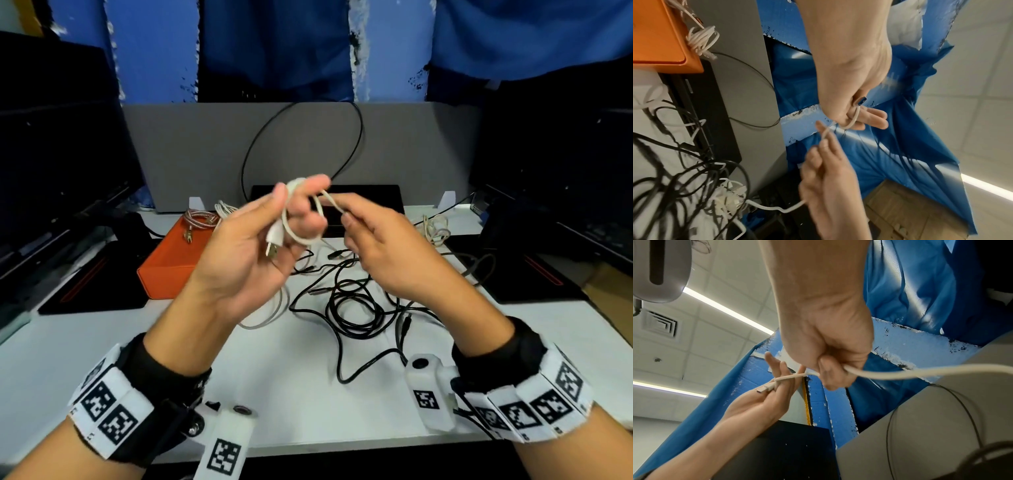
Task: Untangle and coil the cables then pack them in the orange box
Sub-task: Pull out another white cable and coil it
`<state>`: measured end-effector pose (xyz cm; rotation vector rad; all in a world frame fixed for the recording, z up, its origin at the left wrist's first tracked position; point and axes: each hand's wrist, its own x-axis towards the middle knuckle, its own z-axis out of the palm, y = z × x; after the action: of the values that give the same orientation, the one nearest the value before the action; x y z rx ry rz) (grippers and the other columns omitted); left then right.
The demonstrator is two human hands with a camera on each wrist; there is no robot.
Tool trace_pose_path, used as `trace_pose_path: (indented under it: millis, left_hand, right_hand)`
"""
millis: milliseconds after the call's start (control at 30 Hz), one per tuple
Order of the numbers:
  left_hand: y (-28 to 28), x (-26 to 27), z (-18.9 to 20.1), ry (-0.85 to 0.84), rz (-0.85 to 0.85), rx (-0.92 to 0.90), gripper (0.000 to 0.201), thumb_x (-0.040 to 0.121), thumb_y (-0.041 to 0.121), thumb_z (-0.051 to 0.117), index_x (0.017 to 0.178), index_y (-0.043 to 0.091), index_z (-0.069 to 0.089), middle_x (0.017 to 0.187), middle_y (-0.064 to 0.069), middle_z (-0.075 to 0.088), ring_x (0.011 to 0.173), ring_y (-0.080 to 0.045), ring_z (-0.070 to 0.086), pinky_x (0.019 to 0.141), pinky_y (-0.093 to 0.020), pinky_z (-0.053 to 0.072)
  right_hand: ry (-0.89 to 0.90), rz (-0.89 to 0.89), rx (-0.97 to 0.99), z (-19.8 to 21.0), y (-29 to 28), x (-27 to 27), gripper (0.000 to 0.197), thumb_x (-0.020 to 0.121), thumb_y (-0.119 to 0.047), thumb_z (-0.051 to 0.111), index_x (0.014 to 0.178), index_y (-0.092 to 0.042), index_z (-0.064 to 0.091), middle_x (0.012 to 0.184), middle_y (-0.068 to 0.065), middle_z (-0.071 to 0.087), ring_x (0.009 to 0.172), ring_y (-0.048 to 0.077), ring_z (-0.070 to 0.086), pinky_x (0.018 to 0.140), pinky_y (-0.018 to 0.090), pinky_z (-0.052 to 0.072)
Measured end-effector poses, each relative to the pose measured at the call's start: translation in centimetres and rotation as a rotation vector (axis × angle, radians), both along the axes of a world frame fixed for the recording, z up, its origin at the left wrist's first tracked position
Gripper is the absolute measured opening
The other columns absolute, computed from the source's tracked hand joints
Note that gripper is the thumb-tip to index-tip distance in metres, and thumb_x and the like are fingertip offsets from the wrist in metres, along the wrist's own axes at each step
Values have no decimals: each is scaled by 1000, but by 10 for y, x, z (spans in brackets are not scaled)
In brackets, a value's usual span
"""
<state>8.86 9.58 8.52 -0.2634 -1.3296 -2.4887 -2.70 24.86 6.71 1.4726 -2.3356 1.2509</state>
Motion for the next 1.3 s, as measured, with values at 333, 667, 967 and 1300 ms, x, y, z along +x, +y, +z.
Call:
trace_pose_path:
  millis: [333, 667, 967, 1300]
  left_hand:
    - [-15, -18, -23, -81, 430, -924, 33, 110, 14, 40, 138, -2, 47, 108, 3, 76, 88, -10, 75, 72, -19, 54]
    - [-20, -8, -16, -106, 39, -886, 32, 108, 12, 38, 104, -12, 58, 77, -12, 71, 49, -17, 52, 66, -26, 50]
    - [-24, -8, -27, -87, -274, -596, 26, 104, 20, 39, 86, 8, 53, 77, -22, 68, 53, -26, 63, 76, -47, 44]
    - [-15, -11, -30, -29, -237, -271, 33, 99, 22, 44, 97, 4, 71, 64, -7, 69, 83, -29, 77, 88, -34, 58]
  right_hand:
    - [126, 273, 589, 5, 7, 21, 23, 110, -34, 45, 108, -21, 63, 71, -5, 56, 75, -1, 57, 71, 34, 41]
    - [122, 4, 53, 8, 8, 6, 19, 102, -46, 57, 117, -35, 63, 63, -8, 55, 61, 10, 52, 59, 29, 40]
    - [154, 28, 39, 6, 5, 5, 30, 100, -53, 54, 92, -28, 67, 65, 1, 62, 57, 19, 54, 56, 41, 46]
    - [116, 59, 13, 9, 8, 8, 20, 111, -36, 41, 99, -28, 55, 69, -4, 57, 66, 15, 53, 62, 42, 46]
